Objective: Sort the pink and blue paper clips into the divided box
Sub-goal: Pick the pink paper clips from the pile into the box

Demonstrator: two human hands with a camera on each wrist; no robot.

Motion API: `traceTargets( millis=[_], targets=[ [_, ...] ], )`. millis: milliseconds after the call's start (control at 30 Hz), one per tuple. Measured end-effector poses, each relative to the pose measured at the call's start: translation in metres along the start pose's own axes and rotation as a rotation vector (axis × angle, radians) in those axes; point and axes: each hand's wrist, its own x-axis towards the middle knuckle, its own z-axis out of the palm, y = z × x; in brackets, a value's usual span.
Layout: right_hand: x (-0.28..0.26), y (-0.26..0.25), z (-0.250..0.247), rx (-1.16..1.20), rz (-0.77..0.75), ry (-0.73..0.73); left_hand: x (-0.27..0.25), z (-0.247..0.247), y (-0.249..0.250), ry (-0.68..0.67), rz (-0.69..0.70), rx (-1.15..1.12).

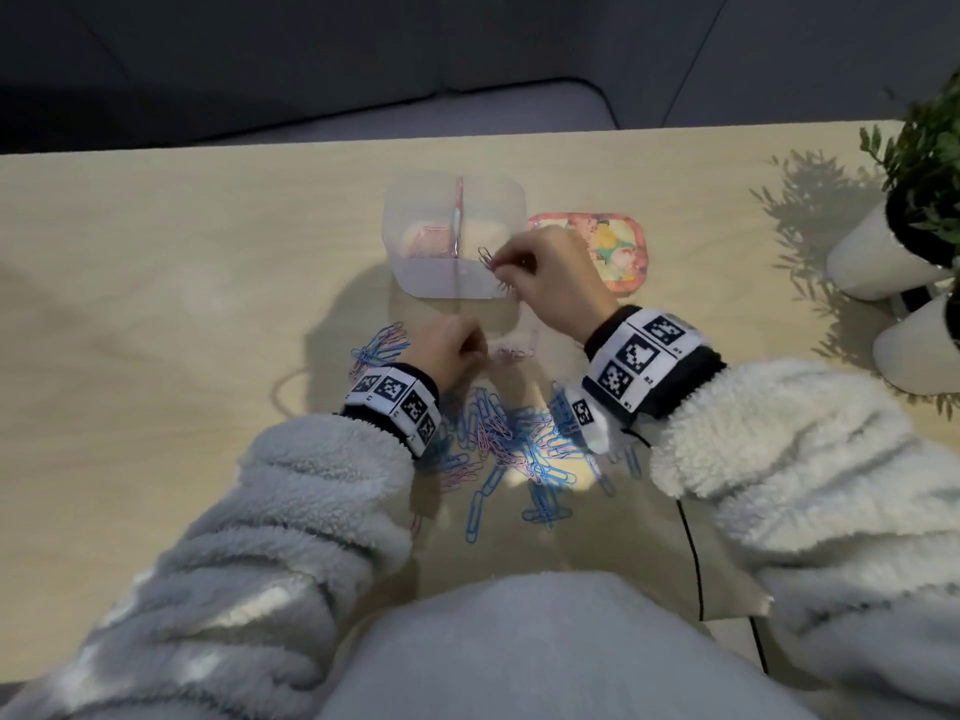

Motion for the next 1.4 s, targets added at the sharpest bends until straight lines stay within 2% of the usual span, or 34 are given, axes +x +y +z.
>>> traceTargets(
  millis=[67, 167, 300, 400, 500, 633, 700, 833, 867, 933, 1000, 1067, 1167, 1233, 1400],
  targets=[
    [0.025, -0.02, 0.001, 0.088, -0.015, 0.019, -0.004, -0.001, -0.003, 0.018, -0.006, -0.04],
    [0.061, -0.031, 0.018, 0.116, 0.063, -0.023, -0.011, -0.004, -0.009, 0.079, -0.03, -0.103],
    [0.083, -0.028, 0.041, -0.097, 0.045, -0.118, -0.025, -0.017, -0.015, 0.154, -0.064, -0.228],
    [0.086, -0.025, 0.044, -0.17, -0.036, -0.146, -0.035, -0.037, -0.012, 0.256, -0.079, -0.335],
    [0.081, -0.023, 0.033, -0.064, 0.012, -0.103, -0.029, -0.064, -0.006, 0.407, -0.057, -0.39],
    [0.049, -0.016, 0.007, 0.142, 0.012, 0.03, -0.001, -0.093, 0.001, 0.577, -0.005, -0.33],
    [0.027, -0.005, -0.001, 0.165, 0.038, 0.021, 0.016, -0.098, 0.001, 0.605, -0.042, -0.247],
    [-0.008, 0.028, 0.0, 0.118, 0.177, -0.055, 0.036, -0.098, -0.005, 0.479, -0.137, -0.042],
    [-0.015, 0.037, 0.003, 0.086, 0.226, -0.063, 0.036, -0.097, -0.006, 0.456, -0.119, 0.006],
    [-0.025, 0.052, 0.008, -0.022, 0.321, -0.072, 0.03, -0.094, -0.004, 0.495, -0.053, 0.082],
    [-0.034, 0.062, 0.015, -0.142, 0.393, -0.09, 0.017, -0.09, -0.001, 0.581, 0.019, 0.074],
    [-0.038, 0.067, 0.024, -0.192, 0.432, -0.109, -0.001, -0.079, 0.0, 0.574, 0.091, 0.067],
    [-0.038, 0.066, 0.034, -0.177, 0.445, -0.082, -0.021, -0.052, -0.008, 0.363, 0.044, 0.091],
    [-0.038, 0.06, 0.04, -0.145, 0.431, -0.06, -0.023, -0.036, -0.02, 0.275, -0.018, 0.119],
    [-0.036, 0.043, 0.058, -0.145, 0.377, -0.056, -0.009, -0.023, -0.035, 0.265, -0.122, 0.169]
  ],
)
